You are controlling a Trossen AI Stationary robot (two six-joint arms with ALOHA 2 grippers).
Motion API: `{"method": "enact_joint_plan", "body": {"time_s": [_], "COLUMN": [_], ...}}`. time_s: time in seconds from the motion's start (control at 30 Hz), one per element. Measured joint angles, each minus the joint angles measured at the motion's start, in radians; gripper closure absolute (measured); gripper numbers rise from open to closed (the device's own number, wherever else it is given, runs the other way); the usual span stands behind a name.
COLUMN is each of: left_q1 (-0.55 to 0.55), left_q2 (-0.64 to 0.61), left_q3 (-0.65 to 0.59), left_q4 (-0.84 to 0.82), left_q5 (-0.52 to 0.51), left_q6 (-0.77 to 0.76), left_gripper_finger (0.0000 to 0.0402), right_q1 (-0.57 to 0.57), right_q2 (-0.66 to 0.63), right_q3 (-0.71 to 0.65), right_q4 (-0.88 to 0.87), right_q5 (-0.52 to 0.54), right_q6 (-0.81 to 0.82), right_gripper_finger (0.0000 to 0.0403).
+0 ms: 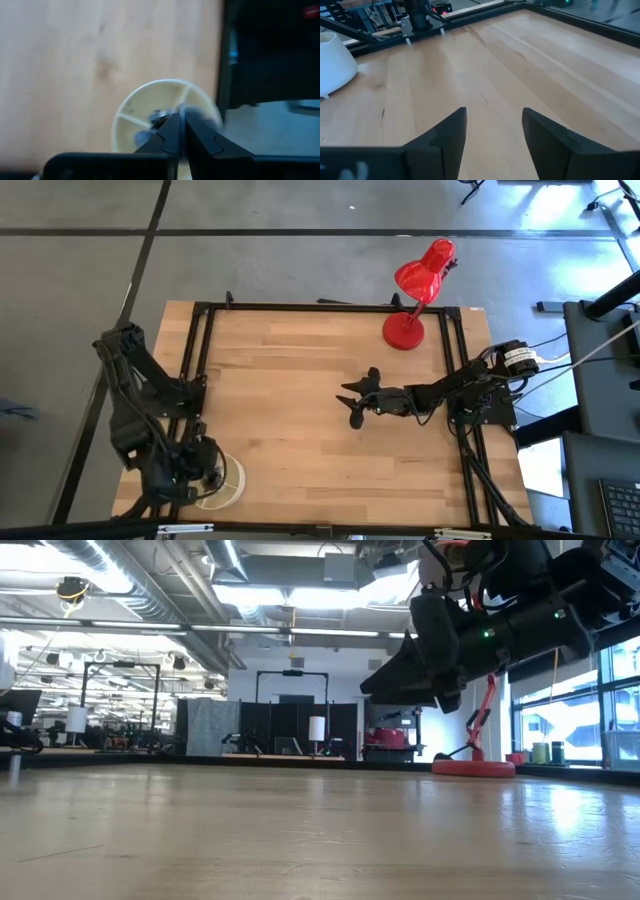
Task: Pick & Place Makeup Brushes
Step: Put the black powder brush into the makeup organizer, then return to Home Position
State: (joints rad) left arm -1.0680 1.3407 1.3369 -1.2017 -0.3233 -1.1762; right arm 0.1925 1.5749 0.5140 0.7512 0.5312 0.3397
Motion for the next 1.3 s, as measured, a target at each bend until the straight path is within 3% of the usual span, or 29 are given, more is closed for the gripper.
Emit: {"method": "enact_joint_plan", "body": {"time_s": [0.2,0.47,0.53,0.63,0.73,0.8,0.87,1.0,1.1,1.17,1.3], "left_q1": [0.012,0.02,0.044,0.099,0.168,0.21,0.268,0.386,0.46,0.513,0.603], "left_q2": [0.027,-0.028,-0.045,-0.07,-0.074,-0.069,-0.063,-0.059,-0.059,-0.059,-0.065], "left_q3": [0.0,0.0,0.0,0.0,-0.005,-0.032,-0.086,-0.272,-0.422,-0.496,-0.59], "left_q4": [-0.115,-0.181,-0.204,-0.226,-0.214,-0.168,-0.096,0.173,0.486,0.699,1.037], "left_q5": [-0.044,-0.132,-0.223,-0.446,-0.694,-0.77,-0.734,-0.549,-0.493,-0.476,-0.468], "left_q6": [-0.097,-0.131,-0.159,-0.189,-0.178,-0.162,-0.098,0.058,0.237,0.397,0.658], "left_gripper_finger": [0.0344,0.0277,0.0268,0.0266,0.0273,0.028,0.029,0.0309,0.0321,0.0328,0.0338], "right_q1": [0.0,0.0,0.0,0.0,0.0,0.001,0.0,0.005,0.014,0.019,0.025], "right_q2": [0.0,0.0,0.0,-0.003,-0.049,-0.101,-0.163,-0.309,-0.429,-0.509,-0.652], "right_q3": [0.0,0.0,0.0,0.005,0.021,0.031,0.043,0.059,0.053,0.045,0.007], "right_q4": [0.0,0.0,0.002,0.013,-0.008,-0.044,-0.131,-0.306,-0.373,-0.423,-0.447], "right_q5": [0.0,0.0,0.0,-0.017,-0.103,-0.143,-0.231,-0.386,-0.452,-0.559,-0.689], "right_q6": [-0.007,-0.007,-0.007,-0.029,-0.072,-0.082,-0.089,-0.139,-0.228,-0.314,-0.35], "right_gripper_finger": [0.0212,0.0212,0.0212,0.0212,0.0218,0.0237,0.0274,0.0382,0.039,0.0395,0.0397]}}
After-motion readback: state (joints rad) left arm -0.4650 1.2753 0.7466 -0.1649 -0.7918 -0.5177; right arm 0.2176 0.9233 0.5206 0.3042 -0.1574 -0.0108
